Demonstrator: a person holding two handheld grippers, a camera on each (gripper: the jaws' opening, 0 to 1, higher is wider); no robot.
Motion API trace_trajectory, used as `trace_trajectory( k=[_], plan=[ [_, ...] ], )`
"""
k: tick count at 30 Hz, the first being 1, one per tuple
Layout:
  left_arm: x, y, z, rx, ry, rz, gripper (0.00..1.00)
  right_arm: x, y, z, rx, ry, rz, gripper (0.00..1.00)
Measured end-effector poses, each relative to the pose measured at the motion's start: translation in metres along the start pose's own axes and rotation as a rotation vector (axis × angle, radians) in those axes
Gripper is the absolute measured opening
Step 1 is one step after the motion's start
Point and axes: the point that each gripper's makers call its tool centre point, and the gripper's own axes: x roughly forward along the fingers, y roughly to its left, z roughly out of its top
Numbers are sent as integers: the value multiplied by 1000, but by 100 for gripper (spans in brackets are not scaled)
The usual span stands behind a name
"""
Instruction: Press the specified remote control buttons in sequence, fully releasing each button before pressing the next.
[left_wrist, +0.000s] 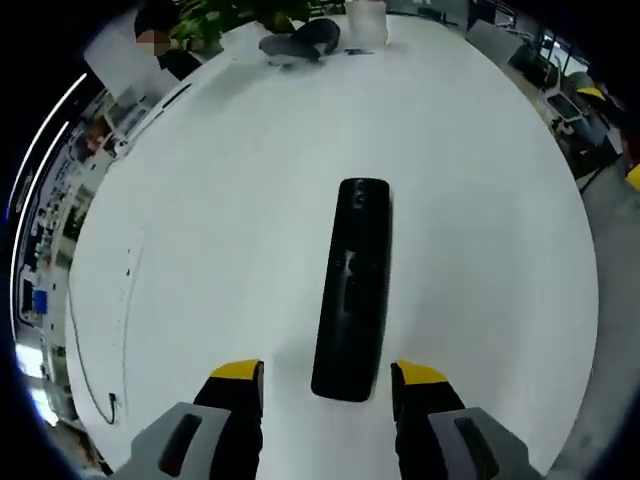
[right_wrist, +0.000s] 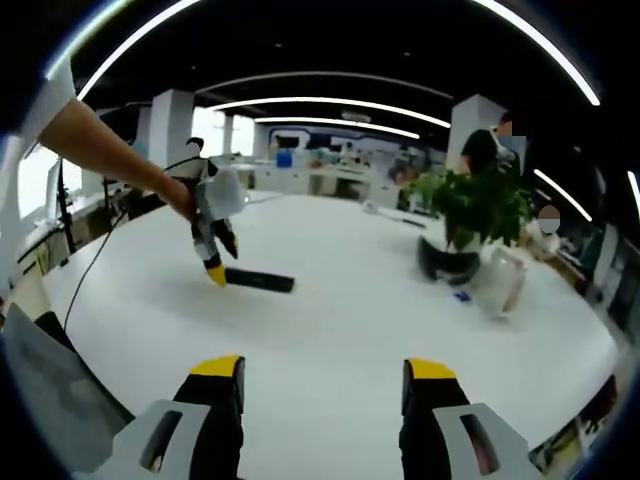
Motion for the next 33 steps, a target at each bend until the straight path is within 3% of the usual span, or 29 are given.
trace_trajectory(
  k=[4,5,10,17,21,24,33],
  plan=[
    [4,-9,-1,-22,26,-108,44,0,-1,0,1,1,-2,62],
    [4,-3,-1,-10,31,-81,44,0,-1,-1,0,2,-2,62],
    [4,-7,-1,14,81,-85,43,0,0,-1,1,1,-1,61],
    [4,-11,-2,26,94,-85,39,-2,-1,1,3,-8,-4,61],
    [3,-20,-1,45,111,-80,30,-3,-1,2,3,-14,-7,61],
    [3,-26,0,109,134,-73,24,-3,-2,2,5,-16,-9,60],
    [2,-28,-2,88,153,-57,23,-4,-3,3,9,-23,-13,59]
  ],
)
